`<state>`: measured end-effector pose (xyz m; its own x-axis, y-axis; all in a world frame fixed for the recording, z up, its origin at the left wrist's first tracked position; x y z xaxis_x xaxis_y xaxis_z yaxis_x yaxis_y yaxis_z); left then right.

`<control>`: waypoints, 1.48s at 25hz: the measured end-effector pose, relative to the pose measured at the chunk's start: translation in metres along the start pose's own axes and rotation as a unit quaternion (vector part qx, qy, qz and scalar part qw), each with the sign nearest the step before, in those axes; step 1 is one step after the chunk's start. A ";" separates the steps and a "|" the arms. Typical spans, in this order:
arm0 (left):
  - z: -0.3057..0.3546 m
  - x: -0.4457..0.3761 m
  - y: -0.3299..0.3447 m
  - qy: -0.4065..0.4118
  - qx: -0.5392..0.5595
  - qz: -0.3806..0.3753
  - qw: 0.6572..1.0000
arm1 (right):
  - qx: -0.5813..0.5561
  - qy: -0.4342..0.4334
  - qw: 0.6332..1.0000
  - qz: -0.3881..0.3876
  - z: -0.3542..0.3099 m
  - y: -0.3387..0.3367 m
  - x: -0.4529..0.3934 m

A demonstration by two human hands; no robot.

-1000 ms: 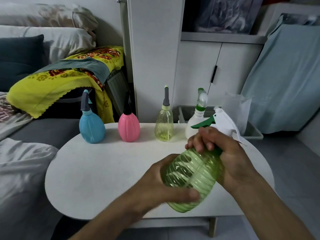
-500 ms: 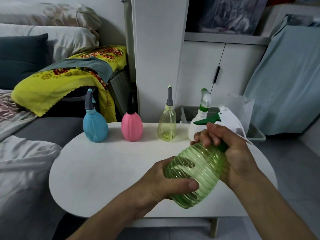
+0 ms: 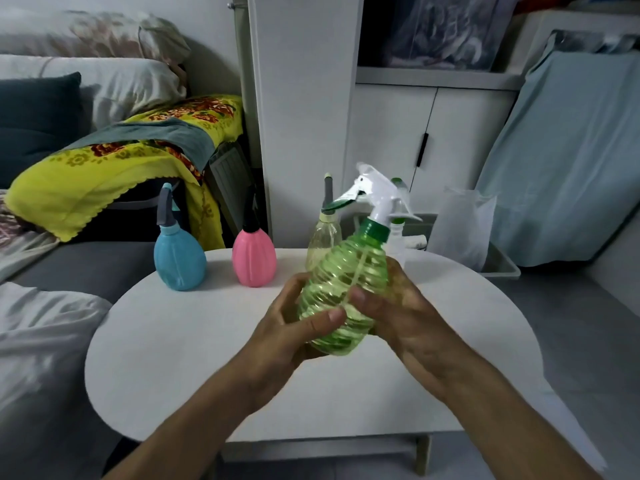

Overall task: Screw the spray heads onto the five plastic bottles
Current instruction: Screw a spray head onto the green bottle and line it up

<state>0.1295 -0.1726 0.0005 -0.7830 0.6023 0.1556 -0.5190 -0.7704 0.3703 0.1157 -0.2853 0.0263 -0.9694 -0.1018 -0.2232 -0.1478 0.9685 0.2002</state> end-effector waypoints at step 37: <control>0.037 -0.025 -0.126 0.075 -0.274 0.450 0.847 | 0.409 -0.183 0.782 0.434 0.022 -0.265 0.005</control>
<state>0.2276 -0.0826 -0.0158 -0.9593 -0.2819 0.0155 0.2620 -0.9092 -0.3237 0.1548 -0.5380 -0.0487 -0.4928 0.6007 -0.6296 0.8539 0.4730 -0.2170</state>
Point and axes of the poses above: each hand's wrist, its own x-axis away from the middle knuckle, its own y-axis out of the palm, z = x × y, the point moved 10 cm from there along -x, towards the middle knuckle, and after that the axes turned 12 degrees about -y, right-handed, at the moved point
